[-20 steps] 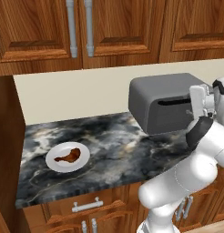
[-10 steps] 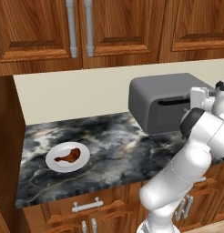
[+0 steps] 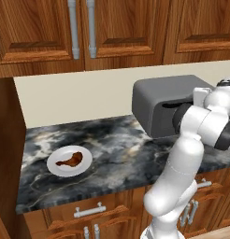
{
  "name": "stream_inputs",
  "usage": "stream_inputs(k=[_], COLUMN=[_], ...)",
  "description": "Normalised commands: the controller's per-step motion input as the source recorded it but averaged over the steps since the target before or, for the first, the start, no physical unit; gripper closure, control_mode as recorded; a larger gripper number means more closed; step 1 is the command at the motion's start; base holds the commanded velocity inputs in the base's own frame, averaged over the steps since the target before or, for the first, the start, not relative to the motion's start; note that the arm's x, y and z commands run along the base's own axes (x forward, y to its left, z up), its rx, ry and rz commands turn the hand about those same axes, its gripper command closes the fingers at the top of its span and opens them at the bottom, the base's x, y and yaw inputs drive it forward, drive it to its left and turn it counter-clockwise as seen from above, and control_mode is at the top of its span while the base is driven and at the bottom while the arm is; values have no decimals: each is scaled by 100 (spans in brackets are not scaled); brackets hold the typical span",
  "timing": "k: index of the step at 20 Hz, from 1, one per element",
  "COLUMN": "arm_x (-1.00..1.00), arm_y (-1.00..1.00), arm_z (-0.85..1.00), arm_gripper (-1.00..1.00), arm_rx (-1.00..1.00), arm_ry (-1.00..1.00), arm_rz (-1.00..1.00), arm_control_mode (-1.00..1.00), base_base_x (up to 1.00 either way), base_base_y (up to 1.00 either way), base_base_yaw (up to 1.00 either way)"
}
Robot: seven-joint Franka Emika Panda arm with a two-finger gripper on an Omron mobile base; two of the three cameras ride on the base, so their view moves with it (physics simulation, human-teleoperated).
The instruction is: Open the toaster oven door. Place the bread on the top rack in the toaster oven and place the chicken drumstick on the bottom rack.
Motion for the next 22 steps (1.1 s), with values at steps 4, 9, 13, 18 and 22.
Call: stream_inputs(k=[4, 9, 13, 18, 22], arm_x=[14, 13, 18, 22, 26], arm_y=[-6, 0, -2, 0, 5], arm_z=[-7, -10, -1, 3, 7], arm_gripper=[-100, -100, -100, 100, 100], arm_rx=[0, 0, 0, 0, 0], arm_ry=[0, -5, -8, -9, -5], arm_rz=[1, 0, 0, 0, 0], arm_control_mode=[-100, -100, -100, -100, -100], base_base_x=[0, 0, 0, 0, 0], base_base_y=[0, 0, 0, 0, 0], base_base_yaw=[0, 0, 0, 0, 0])
